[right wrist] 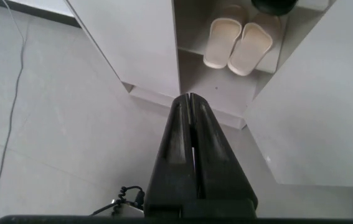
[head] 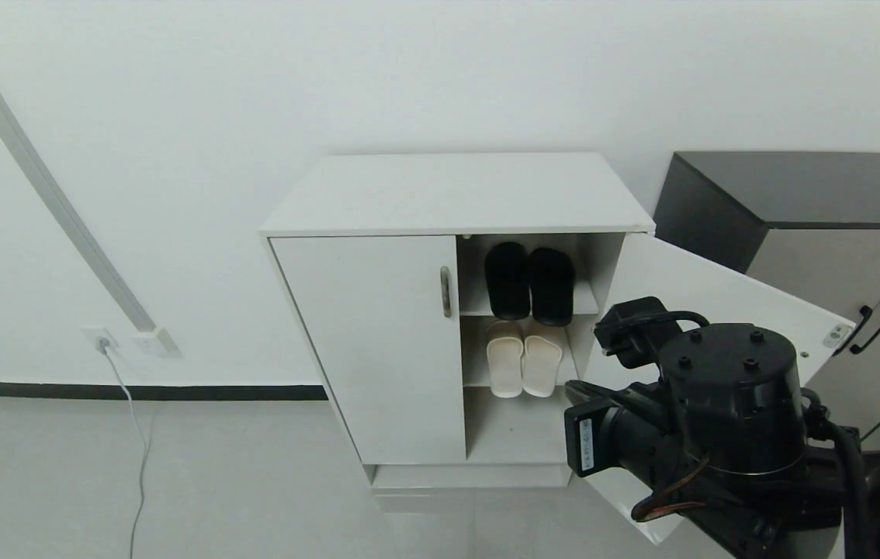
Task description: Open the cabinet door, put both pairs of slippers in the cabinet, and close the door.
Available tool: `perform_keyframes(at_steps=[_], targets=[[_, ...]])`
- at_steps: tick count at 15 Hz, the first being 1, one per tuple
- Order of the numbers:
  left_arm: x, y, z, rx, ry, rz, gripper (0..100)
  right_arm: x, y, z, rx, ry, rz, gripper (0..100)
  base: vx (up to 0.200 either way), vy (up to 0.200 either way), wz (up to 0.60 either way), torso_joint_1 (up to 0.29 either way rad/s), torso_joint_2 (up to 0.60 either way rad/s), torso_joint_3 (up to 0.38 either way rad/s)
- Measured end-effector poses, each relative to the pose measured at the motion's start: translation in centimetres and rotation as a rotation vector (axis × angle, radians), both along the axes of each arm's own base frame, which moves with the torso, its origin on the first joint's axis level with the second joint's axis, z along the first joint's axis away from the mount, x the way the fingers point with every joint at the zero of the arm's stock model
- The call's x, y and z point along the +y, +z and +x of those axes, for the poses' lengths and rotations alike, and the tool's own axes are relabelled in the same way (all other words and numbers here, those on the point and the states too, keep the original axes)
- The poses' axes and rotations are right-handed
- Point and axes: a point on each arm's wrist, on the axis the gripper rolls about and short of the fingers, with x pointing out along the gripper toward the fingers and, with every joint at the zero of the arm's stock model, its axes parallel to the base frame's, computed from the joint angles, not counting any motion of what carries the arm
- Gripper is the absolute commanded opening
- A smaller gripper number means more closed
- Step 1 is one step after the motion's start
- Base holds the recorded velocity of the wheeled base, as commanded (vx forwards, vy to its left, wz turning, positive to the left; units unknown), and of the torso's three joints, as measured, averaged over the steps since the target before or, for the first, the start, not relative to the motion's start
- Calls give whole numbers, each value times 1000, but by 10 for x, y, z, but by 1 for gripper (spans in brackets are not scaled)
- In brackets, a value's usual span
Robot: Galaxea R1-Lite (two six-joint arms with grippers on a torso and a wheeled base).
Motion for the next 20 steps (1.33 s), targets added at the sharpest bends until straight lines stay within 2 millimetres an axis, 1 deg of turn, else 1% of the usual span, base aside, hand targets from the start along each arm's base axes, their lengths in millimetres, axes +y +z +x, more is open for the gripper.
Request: perform_keyframes(at_steps=[9, 18, 20], targets=[[0, 0, 0, 0, 0, 0, 0, 0, 0, 0, 0, -1, -1, 0, 0, 0, 0, 247, -568, -319], [0, 0, 0, 1, 0, 0, 0, -2, 0, 2, 0, -9, -1, 0, 0, 0, 0, 182, -382, -209], [0, 0, 0, -1, 0, 0, 0, -4, 0, 4, 0, -19, -1, 0, 0, 0, 0, 102, -212, -120]])
